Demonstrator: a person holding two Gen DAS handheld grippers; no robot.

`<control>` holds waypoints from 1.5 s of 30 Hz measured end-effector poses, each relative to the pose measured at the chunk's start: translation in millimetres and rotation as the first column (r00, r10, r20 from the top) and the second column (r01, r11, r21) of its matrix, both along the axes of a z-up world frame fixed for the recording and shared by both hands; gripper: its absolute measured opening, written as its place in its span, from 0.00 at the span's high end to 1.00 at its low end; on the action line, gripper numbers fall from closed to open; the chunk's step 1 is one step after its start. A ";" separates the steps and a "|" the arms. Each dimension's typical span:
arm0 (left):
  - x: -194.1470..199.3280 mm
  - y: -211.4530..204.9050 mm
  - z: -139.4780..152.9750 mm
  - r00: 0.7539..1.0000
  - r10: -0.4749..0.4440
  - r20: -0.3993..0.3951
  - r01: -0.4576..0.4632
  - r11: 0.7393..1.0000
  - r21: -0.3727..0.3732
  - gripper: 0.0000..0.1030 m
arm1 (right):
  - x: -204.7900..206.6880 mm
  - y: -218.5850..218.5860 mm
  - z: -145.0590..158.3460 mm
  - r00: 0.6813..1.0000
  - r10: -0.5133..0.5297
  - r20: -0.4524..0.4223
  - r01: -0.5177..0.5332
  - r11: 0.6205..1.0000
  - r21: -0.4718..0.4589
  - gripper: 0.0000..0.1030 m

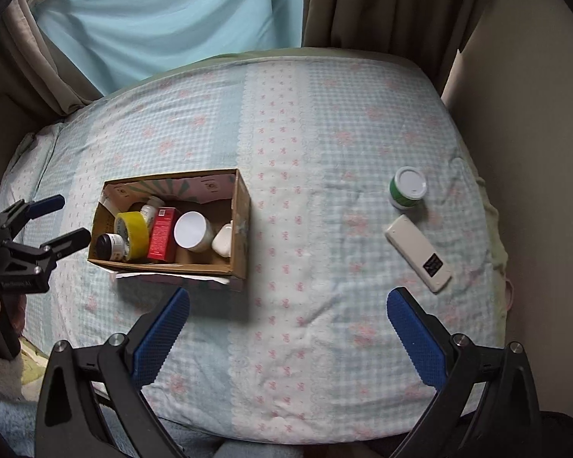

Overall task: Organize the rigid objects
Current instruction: 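Move the left gripper to the green-banded jar while the right reaches the white remote, then close the left gripper on the green-banded jar while the right grips the remote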

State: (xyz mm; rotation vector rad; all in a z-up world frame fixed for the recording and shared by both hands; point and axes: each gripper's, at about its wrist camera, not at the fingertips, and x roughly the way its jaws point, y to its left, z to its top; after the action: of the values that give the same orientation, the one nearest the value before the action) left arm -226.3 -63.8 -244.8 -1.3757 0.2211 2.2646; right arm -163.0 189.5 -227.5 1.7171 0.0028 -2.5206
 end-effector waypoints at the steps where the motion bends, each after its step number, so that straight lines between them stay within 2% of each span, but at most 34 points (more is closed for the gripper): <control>1: -3.0 11.3 2.8 1.000 -0.012 -0.015 0.012 1.000 -0.014 0.00 | 1.4 9.6 0.4 1.000 0.004 -0.002 -0.004 1.000 0.010 0.00; 6: -26.9 70.6 9.8 0.995 -0.094 -0.035 0.092 0.995 -0.038 0.00 | -4.4 60.7 -5.2 1.000 0.023 0.016 -0.024 0.997 0.074 0.00; 11: -49.1 145.7 6.0 0.980 -0.196 -0.038 0.192 0.978 -0.081 0.00 | -17.9 104.9 -21.3 0.997 0.064 0.042 -0.069 0.992 0.106 0.00; 18: -77.7 255.3 -29.3 0.949 -0.310 0.052 0.314 0.943 -0.106 0.00 | -45.3 154.7 -68.0 0.990 0.120 0.076 -0.127 0.987 0.095 0.00; 23: -99.0 334.8 -88.5 0.910 -0.390 0.143 0.411 0.893 -0.182 0.00 | -66.2 169.6 -118.2 0.963 0.220 0.155 -0.242 0.961 0.137 0.00; 29: -119.0 412.5 -161.7 0.860 -0.473 0.193 0.509 0.826 -0.241 0.00 | -81.3 172.0 -188.0 0.914 0.344 0.213 -0.383 0.907 0.178 0.01; 32: -123.2 442.1 -191.6 0.825 -0.525 0.209 0.564 0.781 -0.267 0.00 | -90.2 178.8 -214.5 0.907 0.365 0.211 -0.399 0.904 0.152 0.08; 35: -122.0 463.5 -213.3 0.791 -0.574 0.211 0.611 0.737 -0.289 0.00 | -96.9 186.3 -233.8 0.909 0.369 0.195 -0.396 0.911 0.119 0.15; 39: -120.3 477.9 -232.6 0.753 -0.624 0.209 0.656 0.690 -0.307 0.00 | -98.2 190.9 -248.3 0.906 0.397 0.145 -0.413 0.905 0.103 0.16; 43: -119.3 484.0 -247.5 0.732 -0.644 0.221 0.679 0.665 -0.311 0.03 | -98.0 192.0 -259.6 0.901 0.420 0.108 -0.429 0.899 0.081 0.18; 45: -120.0 485.5 -252.4 0.729 -0.644 0.230 0.682 0.660 -0.314 0.10 | -98.4 191.4 -266.6 0.896 0.429 0.114 -0.438 0.896 0.073 0.28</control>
State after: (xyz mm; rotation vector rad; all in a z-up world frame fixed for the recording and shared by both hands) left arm -346.3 421.7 -497.2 -1.2852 1.0099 1.5624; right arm -261.3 380.8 -494.1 1.6426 0.4584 -2.1394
